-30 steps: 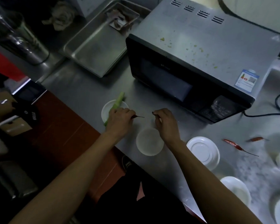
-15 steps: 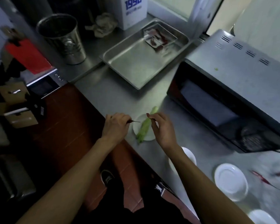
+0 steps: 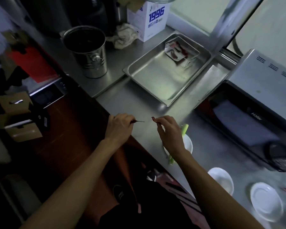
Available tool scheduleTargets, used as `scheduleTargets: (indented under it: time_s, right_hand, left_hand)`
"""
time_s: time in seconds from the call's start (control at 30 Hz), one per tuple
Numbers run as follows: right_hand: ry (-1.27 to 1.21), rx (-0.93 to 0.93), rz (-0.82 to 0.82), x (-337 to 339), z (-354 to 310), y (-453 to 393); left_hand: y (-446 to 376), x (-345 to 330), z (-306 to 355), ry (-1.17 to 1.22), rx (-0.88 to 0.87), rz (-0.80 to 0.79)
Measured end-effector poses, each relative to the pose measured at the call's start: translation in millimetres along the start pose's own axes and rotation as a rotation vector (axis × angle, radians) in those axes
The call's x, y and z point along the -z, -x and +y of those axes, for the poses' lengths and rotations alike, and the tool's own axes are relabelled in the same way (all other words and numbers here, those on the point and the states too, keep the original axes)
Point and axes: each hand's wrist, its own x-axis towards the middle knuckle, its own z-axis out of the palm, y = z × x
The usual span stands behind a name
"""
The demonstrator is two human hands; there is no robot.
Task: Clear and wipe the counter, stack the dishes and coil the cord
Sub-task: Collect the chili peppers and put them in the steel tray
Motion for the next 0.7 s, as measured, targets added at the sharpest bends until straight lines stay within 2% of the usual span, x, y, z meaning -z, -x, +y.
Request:
scheduleTargets:
  time_s: [0.37,0.7]
  right_hand:
    - [-0.003,-0.147,0.165,-16.1,69.9,-76.3]
    - [0.013,-0.237,0.231,-14.7,107.2,-110.9]
  left_hand:
    - [-119.3,-15.4,7.0,0.046,-0.162,-0.086]
    - [-199.1,-25.4,17.1,-0.023,-0.332,-0.119]
